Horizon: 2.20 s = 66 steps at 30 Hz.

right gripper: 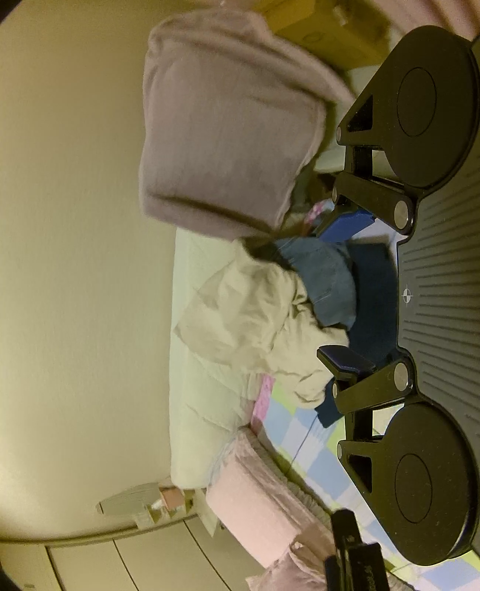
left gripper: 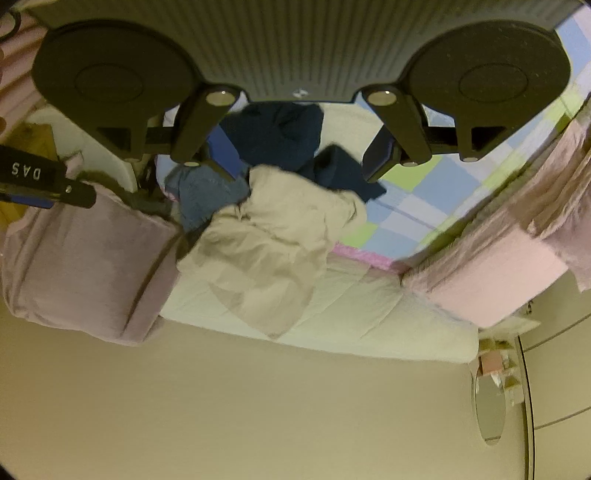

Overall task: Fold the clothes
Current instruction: 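Move both tools toward the beige shirt on the clothes pile, then grasp the beige shirt with both grippers and lift it off the pile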

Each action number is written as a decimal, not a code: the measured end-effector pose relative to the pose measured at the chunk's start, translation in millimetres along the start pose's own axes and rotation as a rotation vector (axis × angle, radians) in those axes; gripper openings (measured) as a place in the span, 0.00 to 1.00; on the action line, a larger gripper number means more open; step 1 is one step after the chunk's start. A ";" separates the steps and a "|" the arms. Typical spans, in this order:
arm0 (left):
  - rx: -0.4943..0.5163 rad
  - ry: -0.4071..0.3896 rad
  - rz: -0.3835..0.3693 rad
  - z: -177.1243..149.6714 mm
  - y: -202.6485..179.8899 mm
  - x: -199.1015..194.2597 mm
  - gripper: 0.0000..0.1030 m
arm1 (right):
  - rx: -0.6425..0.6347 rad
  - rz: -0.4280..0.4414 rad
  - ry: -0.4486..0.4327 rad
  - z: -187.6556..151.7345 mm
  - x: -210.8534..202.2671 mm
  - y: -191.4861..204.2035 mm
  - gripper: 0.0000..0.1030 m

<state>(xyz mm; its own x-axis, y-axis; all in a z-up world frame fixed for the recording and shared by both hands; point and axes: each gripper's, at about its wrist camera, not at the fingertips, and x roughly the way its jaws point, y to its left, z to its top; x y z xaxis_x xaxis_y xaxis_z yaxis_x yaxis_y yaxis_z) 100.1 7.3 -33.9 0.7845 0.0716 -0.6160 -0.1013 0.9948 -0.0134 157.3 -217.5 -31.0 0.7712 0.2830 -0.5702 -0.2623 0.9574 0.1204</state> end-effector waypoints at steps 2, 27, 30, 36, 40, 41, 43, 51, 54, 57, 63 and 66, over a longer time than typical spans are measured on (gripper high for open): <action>0.005 -0.031 -0.009 10.6 -8.5 13.2 0.68 | -0.015 0.007 -0.008 7.3 12.1 -3.3 0.64; -0.048 0.157 0.019 32.2 -35.6 264.8 0.68 | 0.008 0.089 0.156 59.4 257.0 -96.2 0.64; -0.065 0.192 0.015 23.8 -34.4 291.8 0.68 | 0.031 0.082 0.190 56.8 286.2 -105.5 0.64; -0.078 0.248 -0.001 11.1 -38.3 335.5 0.68 | 0.035 0.072 0.220 51.0 332.3 -117.2 0.64; -0.074 0.281 -0.013 4.9 -44.1 364.1 0.68 | 0.038 0.064 0.221 50.7 357.0 -121.2 0.64; -0.074 0.291 -0.017 3.3 -45.6 370.8 0.68 | 0.041 0.060 0.220 51.5 362.4 -121.6 0.64; -0.073 0.312 -0.022 0.2 -48.6 383.7 0.68 | 0.049 0.058 0.212 54.0 372.4 -123.4 0.64; -0.069 0.359 -0.002 -19.4 -53.5 420.5 0.69 | 0.116 0.052 0.200 67.0 409.5 -132.3 0.63; -0.119 0.343 -0.010 -18.0 -42.0 419.3 0.30 | 0.114 0.064 0.182 73.7 414.1 -132.0 0.44; -0.190 0.327 -0.031 -13.5 -22.2 410.6 0.13 | 0.068 0.061 0.179 82.9 413.3 -127.0 0.12; -0.255 0.224 0.017 5.5 9.5 365.7 0.06 | 0.000 0.138 0.063 105.3 370.5 -109.8 0.07; -0.305 0.144 0.082 13.4 33.2 320.0 0.05 | -0.029 0.213 -0.014 120.3 337.7 -95.0 0.07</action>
<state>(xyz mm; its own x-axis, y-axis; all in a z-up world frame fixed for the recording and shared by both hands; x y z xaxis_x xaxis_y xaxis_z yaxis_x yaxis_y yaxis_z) 356.0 64.2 -220.9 0.6737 0.1180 -0.7295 -0.3558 0.9170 -0.1802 512.4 -206.1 -137.2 0.7046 0.4794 -0.5231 -0.4364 0.8741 0.2133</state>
